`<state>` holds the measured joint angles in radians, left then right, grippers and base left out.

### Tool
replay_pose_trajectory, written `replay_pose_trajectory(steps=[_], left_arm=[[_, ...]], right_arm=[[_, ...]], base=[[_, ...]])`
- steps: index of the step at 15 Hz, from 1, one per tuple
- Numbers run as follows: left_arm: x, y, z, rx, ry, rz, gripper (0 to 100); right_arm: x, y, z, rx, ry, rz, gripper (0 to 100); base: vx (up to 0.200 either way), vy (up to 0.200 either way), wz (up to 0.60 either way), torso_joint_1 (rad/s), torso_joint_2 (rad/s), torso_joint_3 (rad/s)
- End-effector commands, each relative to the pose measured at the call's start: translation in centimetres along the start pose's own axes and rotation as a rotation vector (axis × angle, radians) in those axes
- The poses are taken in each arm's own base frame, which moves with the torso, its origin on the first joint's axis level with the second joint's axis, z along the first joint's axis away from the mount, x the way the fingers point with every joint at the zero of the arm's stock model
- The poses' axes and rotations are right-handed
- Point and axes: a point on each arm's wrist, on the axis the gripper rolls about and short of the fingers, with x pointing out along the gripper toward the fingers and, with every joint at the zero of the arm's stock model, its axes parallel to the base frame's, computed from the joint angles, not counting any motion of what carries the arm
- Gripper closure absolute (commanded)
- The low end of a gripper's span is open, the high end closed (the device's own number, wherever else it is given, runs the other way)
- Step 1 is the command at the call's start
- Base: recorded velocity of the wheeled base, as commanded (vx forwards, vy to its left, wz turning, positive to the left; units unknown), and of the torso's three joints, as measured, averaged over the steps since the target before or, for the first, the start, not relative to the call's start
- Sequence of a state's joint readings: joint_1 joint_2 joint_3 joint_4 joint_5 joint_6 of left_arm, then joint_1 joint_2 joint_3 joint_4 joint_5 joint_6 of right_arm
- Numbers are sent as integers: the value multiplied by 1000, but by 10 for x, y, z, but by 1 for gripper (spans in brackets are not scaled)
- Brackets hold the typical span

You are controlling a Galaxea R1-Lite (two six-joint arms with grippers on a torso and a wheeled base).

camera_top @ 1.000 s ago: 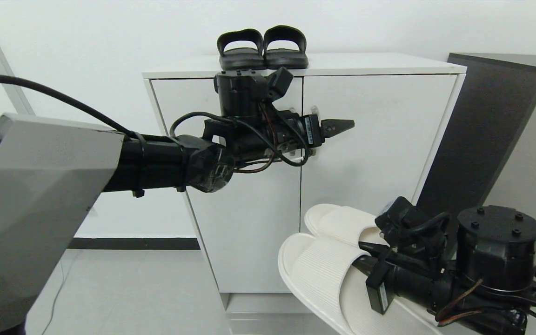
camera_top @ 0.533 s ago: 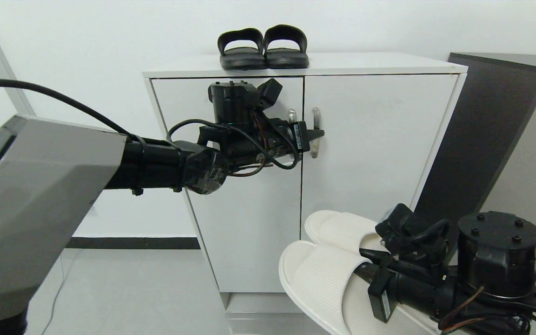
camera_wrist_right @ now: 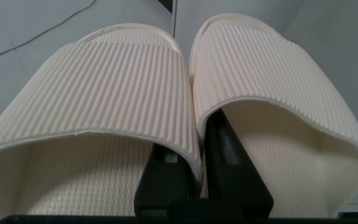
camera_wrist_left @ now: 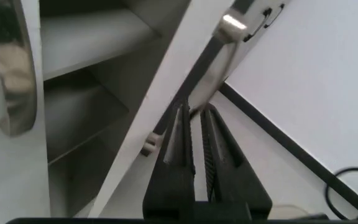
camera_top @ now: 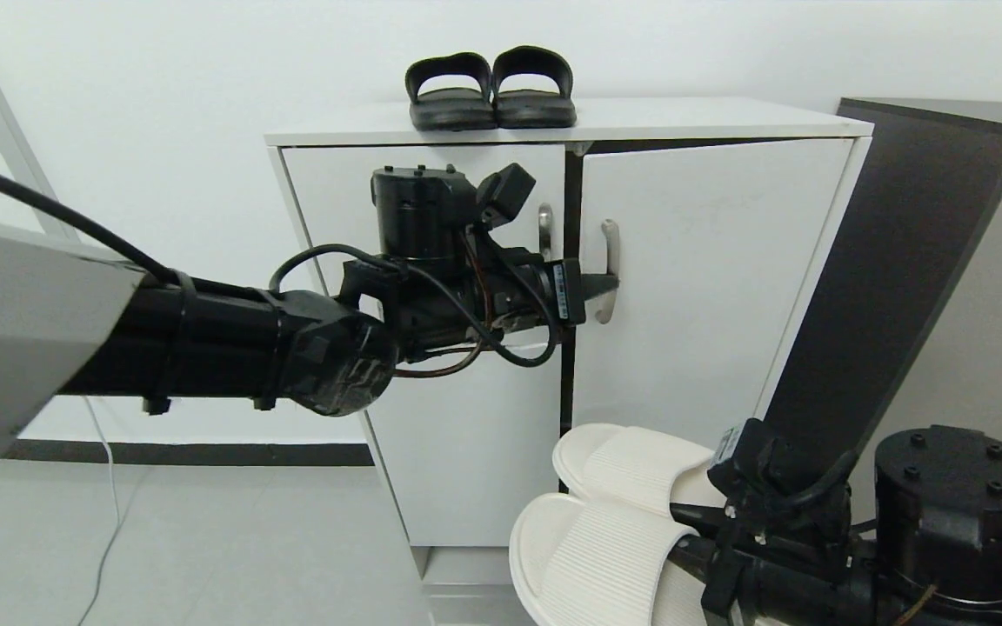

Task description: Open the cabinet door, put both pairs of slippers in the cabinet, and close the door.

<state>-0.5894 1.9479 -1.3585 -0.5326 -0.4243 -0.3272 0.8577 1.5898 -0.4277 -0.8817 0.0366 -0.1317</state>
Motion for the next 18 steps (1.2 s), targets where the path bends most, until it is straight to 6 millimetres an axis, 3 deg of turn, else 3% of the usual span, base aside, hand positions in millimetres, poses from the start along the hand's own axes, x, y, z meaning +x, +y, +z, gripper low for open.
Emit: replay_pose_trajectory(steps=[1,5,7,14,18], left_arm=[[-25,-17,11,14,-27,-13,100],[-55,-21,20,20,-55,12,100],[-57,-10,24,20,-69,43,100],[-11,20,24,2,-67,53,100],[6,14,23,1,-53,22,100]], right_arm=[[-1,0,0,-4,0,2,100],[-1,0,0,-5,-1,1,100],[-1,0,0,-8,-1,1,100],[-4,9,-7,-17,25,36,100],[-4,12,-8,-20,33,46,100]], base=[[0,0,0,0,0,0],[0,0,0,0,0,0],[0,0,0,0,0,0],[0,0,0,0,0,0],[0,0,0,0,0,0]])
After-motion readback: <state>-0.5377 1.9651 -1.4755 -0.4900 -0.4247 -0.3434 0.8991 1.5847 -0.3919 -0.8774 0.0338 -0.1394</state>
